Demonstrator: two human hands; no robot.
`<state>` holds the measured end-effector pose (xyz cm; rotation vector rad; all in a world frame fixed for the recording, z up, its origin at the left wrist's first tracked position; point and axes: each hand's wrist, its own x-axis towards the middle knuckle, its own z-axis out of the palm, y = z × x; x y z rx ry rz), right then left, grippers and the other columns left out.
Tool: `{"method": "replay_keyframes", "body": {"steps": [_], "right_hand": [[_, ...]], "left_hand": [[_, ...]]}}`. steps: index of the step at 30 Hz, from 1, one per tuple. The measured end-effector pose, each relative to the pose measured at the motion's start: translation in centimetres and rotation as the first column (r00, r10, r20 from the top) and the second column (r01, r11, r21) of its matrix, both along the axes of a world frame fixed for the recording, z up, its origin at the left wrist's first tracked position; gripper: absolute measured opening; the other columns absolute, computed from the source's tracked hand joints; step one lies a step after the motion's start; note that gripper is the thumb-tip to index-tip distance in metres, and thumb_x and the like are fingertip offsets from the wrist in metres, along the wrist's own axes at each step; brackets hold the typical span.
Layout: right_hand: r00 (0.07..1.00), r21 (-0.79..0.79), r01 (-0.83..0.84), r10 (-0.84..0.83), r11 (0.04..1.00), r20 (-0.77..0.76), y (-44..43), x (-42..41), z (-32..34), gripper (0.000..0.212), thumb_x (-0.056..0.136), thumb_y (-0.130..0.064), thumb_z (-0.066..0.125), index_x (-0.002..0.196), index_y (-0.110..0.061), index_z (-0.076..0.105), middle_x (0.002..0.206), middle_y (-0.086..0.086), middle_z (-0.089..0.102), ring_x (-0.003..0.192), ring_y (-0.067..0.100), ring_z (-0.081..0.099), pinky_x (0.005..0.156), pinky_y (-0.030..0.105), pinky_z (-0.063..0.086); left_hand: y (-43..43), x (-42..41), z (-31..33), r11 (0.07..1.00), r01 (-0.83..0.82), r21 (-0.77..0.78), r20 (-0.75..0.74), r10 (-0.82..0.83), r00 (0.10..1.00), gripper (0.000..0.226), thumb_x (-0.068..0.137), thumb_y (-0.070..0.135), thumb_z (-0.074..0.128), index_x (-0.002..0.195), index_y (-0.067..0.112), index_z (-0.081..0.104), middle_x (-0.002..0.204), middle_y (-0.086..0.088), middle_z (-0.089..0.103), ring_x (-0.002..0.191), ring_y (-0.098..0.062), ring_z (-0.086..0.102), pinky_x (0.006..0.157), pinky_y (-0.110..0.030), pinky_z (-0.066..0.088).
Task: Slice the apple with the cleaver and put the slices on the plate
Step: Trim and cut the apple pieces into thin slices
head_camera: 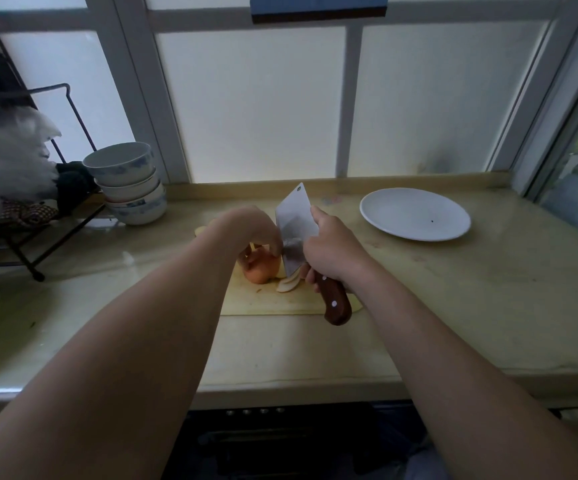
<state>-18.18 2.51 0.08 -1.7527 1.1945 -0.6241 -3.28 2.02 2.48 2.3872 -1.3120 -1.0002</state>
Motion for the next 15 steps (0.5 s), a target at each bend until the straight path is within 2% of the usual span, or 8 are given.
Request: {"method": "replay_keyframes", "body": {"steps": [4,9,15], "right_hand": [[1.000,0.006,0.001,-0.001,1.000,-0.003,0.1,0.1,-0.2,0.089,0.086,0.004,0.035,0.166,-0.030,0.018,0.104,0.017,0.068,0.055,0.020,0.067,0.049,0.033,0.057],[1.000,0.027,0.006,-0.007,1.000,0.008,0.5,0.1,-0.3,0.091,0.086,0.004,0.034,0.167,-0.033,0.015,0.095,0.017,0.067,0.045,0.015,0.063,0.046,0.028,0.053],[1.000,0.077,0.013,-0.015,0.997,0.018,1.6,-0.3,-0.2,0.095,0.086,0.006,0.033,0.167,-0.036,0.009,0.079,0.017,0.067,0.041,0.013,0.060,0.045,0.028,0.051]], "left_hand": [[0.1,0.0,0.0,1.000,0.004,0.004,0.009,-0.004,1.000,0.051,0.091,0.007,0.070,0.137,-0.003,0.049,0.113,-0.022,0.051,0.112,-0.043,0.062,0.096,-0.049,0.056],[-0.2,0.2,-0.1,1.000,0.009,0.017,0.022,-0.009,1.000,0.053,0.088,0.007,0.073,0.135,-0.005,0.051,0.109,-0.024,0.055,0.107,-0.044,0.064,0.095,-0.051,0.056],[-0.6,0.3,-0.3,0.999,0.030,0.026,0.021,-0.031,0.999,0.055,0.094,0.009,0.067,0.142,-0.005,0.045,0.128,-0.025,0.052,0.118,-0.044,0.059,0.102,-0.049,0.051]]}}
